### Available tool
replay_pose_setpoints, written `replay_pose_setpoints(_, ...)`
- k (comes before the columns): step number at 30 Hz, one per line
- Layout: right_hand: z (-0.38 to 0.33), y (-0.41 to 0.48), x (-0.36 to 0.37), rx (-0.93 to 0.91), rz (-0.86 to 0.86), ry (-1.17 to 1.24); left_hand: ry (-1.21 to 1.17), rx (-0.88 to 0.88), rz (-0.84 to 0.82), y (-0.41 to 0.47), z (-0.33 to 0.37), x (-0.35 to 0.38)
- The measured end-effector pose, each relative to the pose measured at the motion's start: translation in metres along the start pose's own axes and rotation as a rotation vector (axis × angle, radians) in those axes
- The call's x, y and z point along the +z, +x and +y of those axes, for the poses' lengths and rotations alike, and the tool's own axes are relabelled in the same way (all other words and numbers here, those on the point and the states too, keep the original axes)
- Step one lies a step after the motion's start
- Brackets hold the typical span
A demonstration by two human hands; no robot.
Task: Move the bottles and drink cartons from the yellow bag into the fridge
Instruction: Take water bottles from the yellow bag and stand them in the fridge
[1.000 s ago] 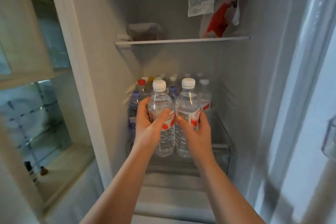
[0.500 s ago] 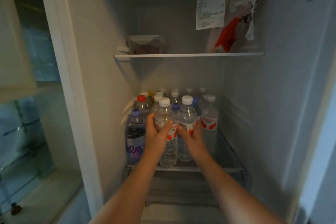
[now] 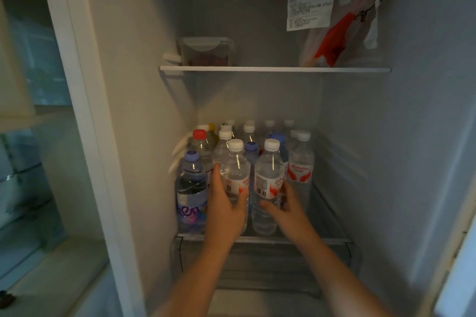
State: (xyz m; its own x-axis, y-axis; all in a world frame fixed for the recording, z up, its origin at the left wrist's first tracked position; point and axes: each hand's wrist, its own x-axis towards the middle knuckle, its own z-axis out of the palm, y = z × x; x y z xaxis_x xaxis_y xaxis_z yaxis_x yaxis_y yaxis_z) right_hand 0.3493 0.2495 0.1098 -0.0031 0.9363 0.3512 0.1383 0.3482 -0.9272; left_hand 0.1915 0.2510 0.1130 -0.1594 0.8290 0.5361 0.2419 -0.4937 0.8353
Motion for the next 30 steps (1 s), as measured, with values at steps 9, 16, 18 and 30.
replay_pose_setpoints(9,0.027,-0.016,-0.016,0.126,0.011,-0.208,0.205,-0.077,0.16,-0.047,-0.03,0.001)
replay_pose_setpoints(16,0.028,-0.013,0.002,0.103,0.014,-0.262,0.305,-0.09,0.125,-0.048,-0.032,-0.003)
replay_pose_setpoints(18,0.027,-0.013,0.006,0.109,0.007,-0.272,0.302,-0.085,0.123,-0.047,-0.032,-0.005)
replay_pose_setpoints(30,0.026,-0.009,0.043,0.102,0.104,-0.435,0.312,-0.071,0.125,-0.039,-0.046,-0.018)
